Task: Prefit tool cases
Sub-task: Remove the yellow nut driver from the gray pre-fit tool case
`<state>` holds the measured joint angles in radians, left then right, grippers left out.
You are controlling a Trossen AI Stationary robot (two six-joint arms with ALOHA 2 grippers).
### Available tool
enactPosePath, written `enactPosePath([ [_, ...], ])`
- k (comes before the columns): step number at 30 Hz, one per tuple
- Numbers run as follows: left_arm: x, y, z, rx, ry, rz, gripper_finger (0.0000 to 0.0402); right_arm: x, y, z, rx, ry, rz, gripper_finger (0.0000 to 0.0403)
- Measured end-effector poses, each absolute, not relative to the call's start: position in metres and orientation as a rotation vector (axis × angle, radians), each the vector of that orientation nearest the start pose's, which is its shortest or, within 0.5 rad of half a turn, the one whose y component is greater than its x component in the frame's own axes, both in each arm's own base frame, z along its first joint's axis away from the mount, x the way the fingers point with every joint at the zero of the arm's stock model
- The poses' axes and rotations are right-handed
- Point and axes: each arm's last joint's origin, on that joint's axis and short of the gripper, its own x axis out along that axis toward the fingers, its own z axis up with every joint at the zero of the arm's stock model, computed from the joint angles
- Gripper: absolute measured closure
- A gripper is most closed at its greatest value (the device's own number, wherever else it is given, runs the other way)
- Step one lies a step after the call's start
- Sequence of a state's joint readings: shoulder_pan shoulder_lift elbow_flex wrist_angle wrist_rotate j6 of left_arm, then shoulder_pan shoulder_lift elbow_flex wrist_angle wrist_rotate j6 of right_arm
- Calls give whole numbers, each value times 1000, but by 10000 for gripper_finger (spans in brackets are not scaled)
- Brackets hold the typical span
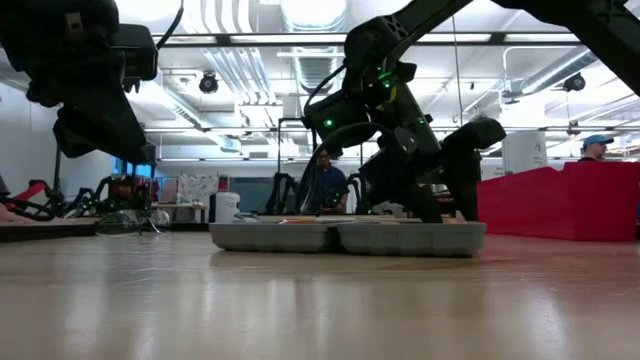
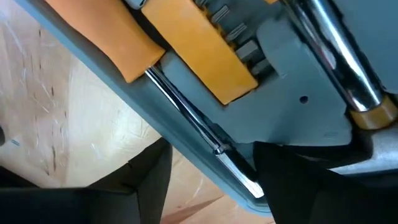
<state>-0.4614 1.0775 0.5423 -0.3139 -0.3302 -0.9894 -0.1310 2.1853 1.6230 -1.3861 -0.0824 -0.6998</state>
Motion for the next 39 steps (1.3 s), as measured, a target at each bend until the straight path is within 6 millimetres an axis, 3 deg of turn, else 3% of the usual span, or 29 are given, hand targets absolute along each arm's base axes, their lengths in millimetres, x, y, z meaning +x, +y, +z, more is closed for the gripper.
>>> enactPosePath([
  [19, 183, -80, 191, -609, 758, 267, 264, 371, -47, 150, -274, 1868, 603, 308],
  [39, 182, -80, 191, -611, 760, 264, 264, 385, -47, 175, -301, 1805, 566, 363],
])
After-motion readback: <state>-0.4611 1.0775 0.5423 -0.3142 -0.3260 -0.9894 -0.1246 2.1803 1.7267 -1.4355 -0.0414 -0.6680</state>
